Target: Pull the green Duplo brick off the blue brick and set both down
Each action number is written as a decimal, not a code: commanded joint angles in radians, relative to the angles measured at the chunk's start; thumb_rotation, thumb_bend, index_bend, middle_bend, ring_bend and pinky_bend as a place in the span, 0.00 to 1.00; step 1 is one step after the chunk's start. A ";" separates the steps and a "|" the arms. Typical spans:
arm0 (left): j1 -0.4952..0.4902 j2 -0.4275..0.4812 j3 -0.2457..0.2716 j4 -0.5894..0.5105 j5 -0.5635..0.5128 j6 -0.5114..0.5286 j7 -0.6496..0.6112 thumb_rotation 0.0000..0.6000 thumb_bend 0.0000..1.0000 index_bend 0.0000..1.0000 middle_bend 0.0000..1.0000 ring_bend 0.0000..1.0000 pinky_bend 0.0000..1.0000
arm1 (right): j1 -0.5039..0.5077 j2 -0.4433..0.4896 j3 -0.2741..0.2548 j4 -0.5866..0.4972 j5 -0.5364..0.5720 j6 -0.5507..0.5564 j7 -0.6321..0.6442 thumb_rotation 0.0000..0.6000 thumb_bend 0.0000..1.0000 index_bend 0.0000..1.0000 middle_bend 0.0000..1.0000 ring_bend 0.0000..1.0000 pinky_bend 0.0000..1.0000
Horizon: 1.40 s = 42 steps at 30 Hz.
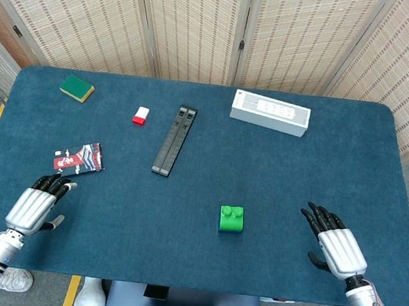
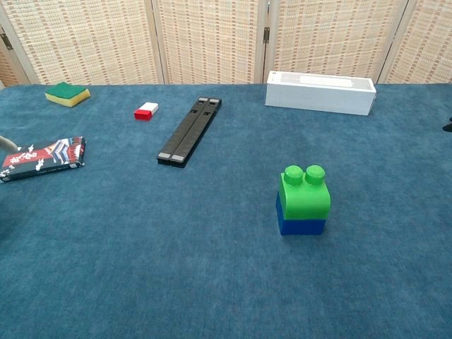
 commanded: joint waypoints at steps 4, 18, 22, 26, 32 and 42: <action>0.003 0.000 -0.001 -0.005 0.002 0.004 0.005 1.00 0.34 0.21 0.21 0.12 0.18 | 0.007 -0.003 -0.001 -0.001 0.001 -0.017 -0.001 1.00 0.36 0.03 0.00 0.03 0.13; 0.006 0.008 -0.003 -0.008 -0.003 0.005 -0.002 1.00 0.34 0.21 0.21 0.12 0.18 | 0.272 0.086 0.110 -0.197 0.018 -0.325 -0.057 1.00 0.36 0.03 0.02 0.09 0.15; 0.010 -0.005 -0.006 0.002 -0.009 0.012 0.045 1.00 0.34 0.21 0.21 0.12 0.18 | 0.344 0.095 0.114 -0.150 -0.064 -0.391 -0.030 1.00 0.36 0.03 0.02 0.10 0.15; 0.012 -0.030 -0.012 0.012 -0.036 0.006 0.112 1.00 0.34 0.21 0.21 0.12 0.18 | 0.393 0.109 0.084 -0.096 -0.191 -0.416 0.085 1.00 0.36 0.03 0.01 0.10 0.15; 0.007 -0.067 -0.028 0.029 -0.086 -0.014 0.178 1.00 0.34 0.21 0.21 0.12 0.18 | 0.457 0.086 0.029 0.049 -0.334 -0.412 0.229 1.00 0.36 0.03 0.00 0.08 0.14; -0.004 -0.067 -0.039 0.043 -0.114 -0.043 0.155 1.00 0.34 0.22 0.21 0.12 0.18 | 0.510 -0.065 -0.012 0.216 -0.373 -0.411 0.286 1.00 0.36 0.03 0.00 0.08 0.14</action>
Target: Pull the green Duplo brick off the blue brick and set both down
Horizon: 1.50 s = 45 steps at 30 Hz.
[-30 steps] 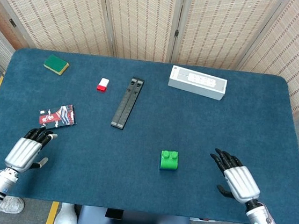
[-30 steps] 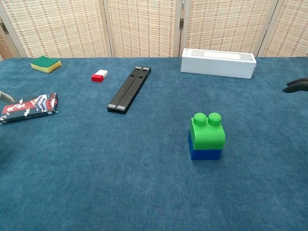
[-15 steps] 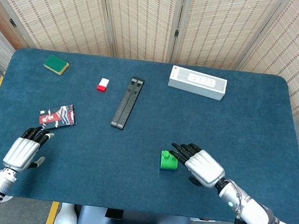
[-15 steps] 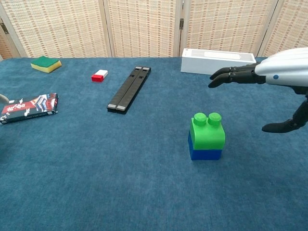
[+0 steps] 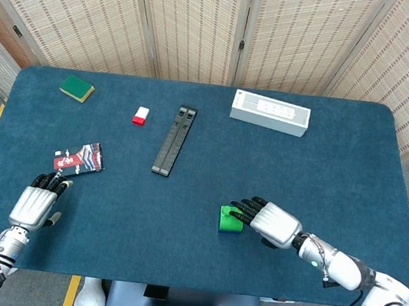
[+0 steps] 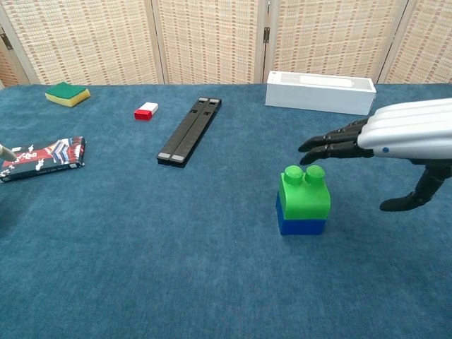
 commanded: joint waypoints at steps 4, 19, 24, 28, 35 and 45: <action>0.002 0.015 0.002 -0.002 0.010 0.006 -0.030 1.00 0.34 0.22 0.21 0.12 0.18 | 0.036 -0.078 -0.014 0.058 -0.004 0.000 0.016 1.00 0.36 0.03 0.00 0.08 0.14; -0.001 0.015 -0.009 0.013 -0.020 -0.008 -0.041 1.00 0.34 0.22 0.21 0.12 0.18 | 0.129 -0.183 -0.010 0.184 0.024 -0.039 0.011 1.00 0.36 0.03 0.00 0.08 0.14; -0.005 0.014 -0.011 0.021 -0.029 -0.017 -0.042 1.00 0.34 0.22 0.21 0.12 0.18 | 0.153 -0.203 -0.019 0.211 0.030 -0.052 0.019 1.00 0.36 0.03 0.00 0.08 0.14; -0.006 0.012 -0.012 0.024 -0.033 -0.020 -0.044 1.00 0.34 0.22 0.21 0.12 0.18 | 0.169 -0.218 -0.030 0.230 0.032 -0.056 0.025 1.00 0.36 0.03 0.00 0.08 0.14; -0.008 0.011 -0.013 0.029 -0.037 -0.021 -0.045 1.00 0.34 0.22 0.21 0.12 0.18 | 0.178 -0.225 -0.039 0.237 0.041 -0.036 0.023 1.00 0.36 0.06 0.09 0.14 0.17; -0.010 0.011 -0.011 0.033 -0.036 -0.022 -0.045 1.00 0.34 0.21 0.21 0.12 0.18 | 0.173 -0.244 -0.048 0.249 0.054 -0.001 -0.009 1.00 0.36 0.32 0.35 0.36 0.41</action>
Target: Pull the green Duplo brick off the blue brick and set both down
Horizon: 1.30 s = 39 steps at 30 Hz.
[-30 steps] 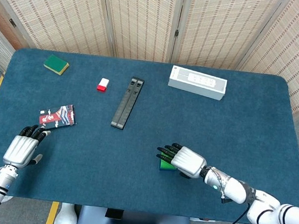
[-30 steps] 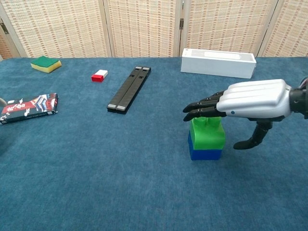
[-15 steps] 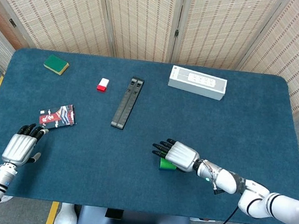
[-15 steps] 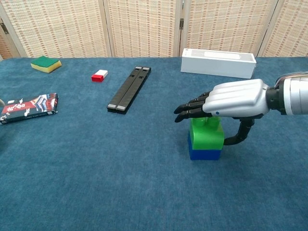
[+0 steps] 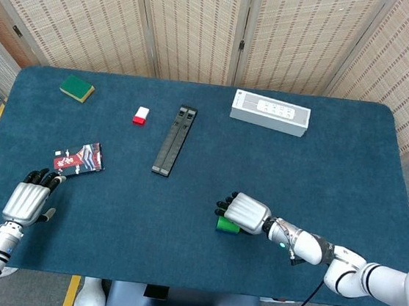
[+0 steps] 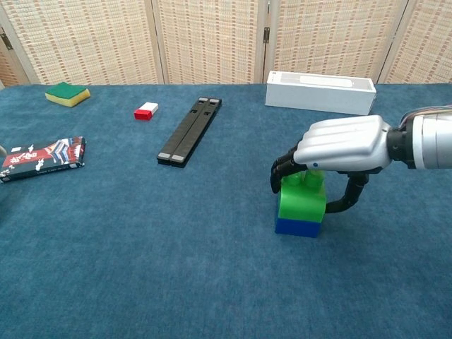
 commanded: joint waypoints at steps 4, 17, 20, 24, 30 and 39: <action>0.000 0.001 0.000 -0.001 0.000 0.003 0.001 1.00 0.34 0.21 0.21 0.12 0.18 | -0.005 -0.014 -0.002 0.011 0.003 0.035 0.000 1.00 0.36 0.38 0.38 0.41 0.47; -0.002 0.006 0.011 -0.009 0.037 0.011 -0.040 1.00 0.34 0.22 0.21 0.12 0.18 | -0.016 -0.040 -0.004 0.065 -0.021 0.153 0.065 1.00 0.36 0.74 0.64 0.68 0.68; -0.009 0.013 0.019 -0.013 0.076 0.008 -0.109 1.00 0.34 0.21 0.21 0.12 0.18 | 0.007 -0.027 0.010 0.041 -0.007 0.134 0.088 1.00 0.36 0.75 0.64 0.69 0.68; -0.008 0.018 0.021 -0.011 0.085 0.011 -0.132 1.00 0.34 0.21 0.21 0.12 0.17 | 0.029 0.000 0.023 -0.008 0.012 0.100 0.076 1.00 0.36 0.75 0.64 0.69 0.68; -0.002 0.028 0.026 -0.027 0.091 0.021 -0.133 1.00 0.34 0.22 0.21 0.12 0.17 | 0.024 0.006 0.029 -0.046 0.042 0.098 0.081 1.00 0.36 0.79 0.67 0.72 0.71; -0.013 0.064 0.029 -0.061 0.138 0.015 -0.301 1.00 0.34 0.22 0.21 0.12 0.18 | 0.038 -0.010 0.073 -0.063 0.105 0.102 0.224 1.00 0.36 0.82 0.69 0.74 0.73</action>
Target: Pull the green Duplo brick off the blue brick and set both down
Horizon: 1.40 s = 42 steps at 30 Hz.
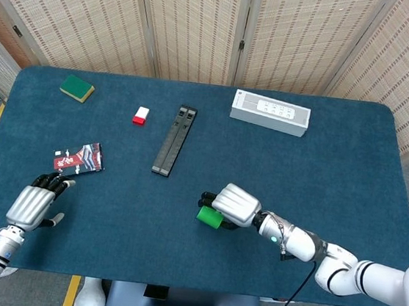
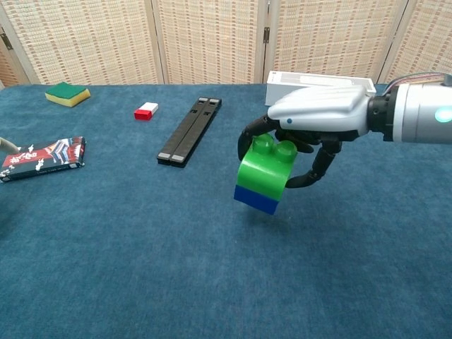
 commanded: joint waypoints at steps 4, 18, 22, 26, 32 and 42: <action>-0.032 0.030 -0.019 -0.012 0.048 -0.019 -0.305 1.00 0.34 0.22 0.21 0.11 0.17 | 0.033 -0.014 0.058 -0.021 0.079 -0.032 0.158 1.00 0.36 0.82 0.69 0.74 0.73; -0.144 0.007 0.006 0.005 0.226 -0.035 -0.741 1.00 0.33 0.22 0.21 0.07 0.16 | 0.159 0.046 0.171 -0.183 0.156 -0.172 0.019 1.00 0.36 0.82 0.69 0.74 0.73; -0.168 0.008 0.038 0.011 0.249 -0.068 -0.805 1.00 0.32 0.23 0.21 0.06 0.16 | 0.175 0.057 0.195 -0.214 0.199 -0.196 -0.080 1.00 0.36 0.82 0.69 0.74 0.73; -0.192 0.016 0.067 0.022 0.274 -0.084 -0.901 1.00 0.32 0.23 0.21 0.05 0.15 | 0.177 0.059 0.207 -0.235 0.240 -0.203 -0.141 1.00 0.36 0.82 0.69 0.74 0.73; -0.240 0.001 0.080 0.087 0.310 -0.074 -1.064 1.00 0.28 0.20 0.21 0.02 0.13 | 0.172 0.063 0.204 -0.259 0.269 -0.207 -0.173 1.00 0.36 0.82 0.69 0.74 0.73; -0.353 -0.056 0.137 0.240 0.410 -0.028 -1.507 1.00 0.27 0.18 0.19 0.00 0.10 | 0.161 0.082 0.201 -0.275 0.280 -0.214 -0.095 1.00 0.36 0.82 0.69 0.74 0.73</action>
